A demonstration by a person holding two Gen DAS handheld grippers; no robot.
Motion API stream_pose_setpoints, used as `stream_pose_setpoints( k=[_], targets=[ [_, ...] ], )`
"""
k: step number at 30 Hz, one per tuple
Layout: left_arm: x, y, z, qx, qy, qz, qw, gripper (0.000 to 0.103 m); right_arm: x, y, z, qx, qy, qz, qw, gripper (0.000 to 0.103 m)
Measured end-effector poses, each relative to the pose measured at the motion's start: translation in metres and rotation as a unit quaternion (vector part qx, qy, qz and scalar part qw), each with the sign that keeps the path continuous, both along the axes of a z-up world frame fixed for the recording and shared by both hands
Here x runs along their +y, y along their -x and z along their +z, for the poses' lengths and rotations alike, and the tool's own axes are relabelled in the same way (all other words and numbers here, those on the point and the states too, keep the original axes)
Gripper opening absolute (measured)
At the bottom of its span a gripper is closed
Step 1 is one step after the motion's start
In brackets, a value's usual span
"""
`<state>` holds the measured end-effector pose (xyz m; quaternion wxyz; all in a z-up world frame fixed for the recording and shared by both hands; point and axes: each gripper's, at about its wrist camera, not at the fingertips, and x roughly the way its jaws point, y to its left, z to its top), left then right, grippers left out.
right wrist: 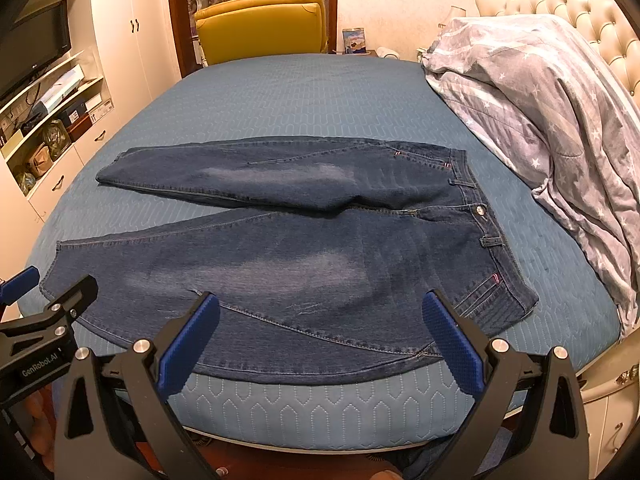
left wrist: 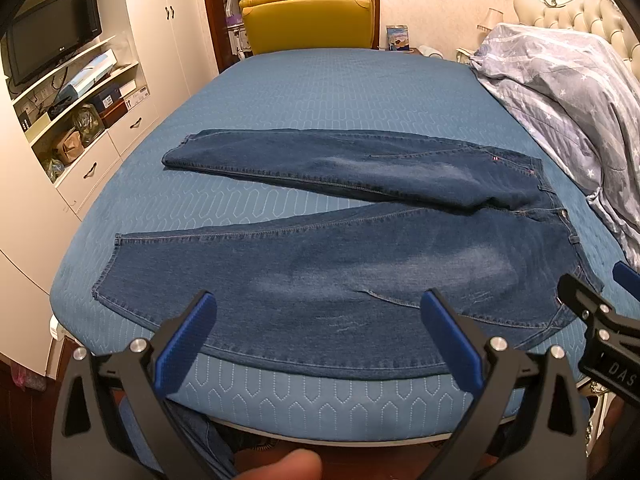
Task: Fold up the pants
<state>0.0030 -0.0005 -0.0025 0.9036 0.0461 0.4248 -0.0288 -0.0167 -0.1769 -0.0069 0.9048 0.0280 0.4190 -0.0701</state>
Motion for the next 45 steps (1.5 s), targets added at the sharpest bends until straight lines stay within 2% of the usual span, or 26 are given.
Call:
stream_pose_setpoints(
  k=[45],
  targets=[
    [-0.0001,0.0002,0.0,0.001,0.0,0.0,1.0,0.102,0.0002,0.0009,-0.0031,0.004,-0.003,0.002,1.0,0.098]
  ],
)
